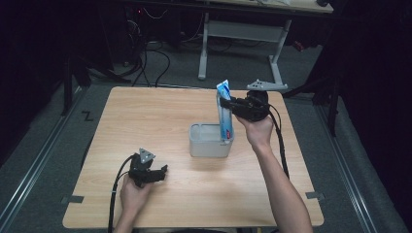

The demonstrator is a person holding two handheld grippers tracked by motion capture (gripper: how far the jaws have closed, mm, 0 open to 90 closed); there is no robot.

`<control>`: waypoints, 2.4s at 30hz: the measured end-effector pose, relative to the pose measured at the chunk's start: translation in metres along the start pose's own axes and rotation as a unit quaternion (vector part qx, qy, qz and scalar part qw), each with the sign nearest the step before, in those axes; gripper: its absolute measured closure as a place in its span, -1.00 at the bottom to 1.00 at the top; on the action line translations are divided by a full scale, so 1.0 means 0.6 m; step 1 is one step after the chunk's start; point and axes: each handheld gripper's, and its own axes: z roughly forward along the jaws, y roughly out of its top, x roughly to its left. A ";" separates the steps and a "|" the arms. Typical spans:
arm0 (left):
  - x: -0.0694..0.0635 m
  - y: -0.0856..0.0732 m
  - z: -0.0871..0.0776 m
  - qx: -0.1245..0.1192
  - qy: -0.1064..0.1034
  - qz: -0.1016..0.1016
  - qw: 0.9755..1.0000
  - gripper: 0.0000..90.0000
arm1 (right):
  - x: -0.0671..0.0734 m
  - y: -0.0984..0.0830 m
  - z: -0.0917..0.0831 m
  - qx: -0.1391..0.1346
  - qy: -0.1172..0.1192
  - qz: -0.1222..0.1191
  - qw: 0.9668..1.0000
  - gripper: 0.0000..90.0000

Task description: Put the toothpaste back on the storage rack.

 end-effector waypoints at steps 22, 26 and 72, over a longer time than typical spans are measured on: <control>0.001 0.000 0.000 0.000 0.000 0.000 1.000 -0.53 | 0.009 0.004 0.047 -0.001 -0.010 -0.012 1.000 0.66; 0.001 0.000 0.000 0.000 0.000 0.000 1.000 -0.53 | 0.014 0.000 0.059 0.006 -0.006 -0.017 1.000 0.65; 0.001 0.000 0.000 0.001 0.000 0.001 1.000 -0.53 | 0.014 -0.065 0.103 0.081 -0.026 -0.046 0.995 0.65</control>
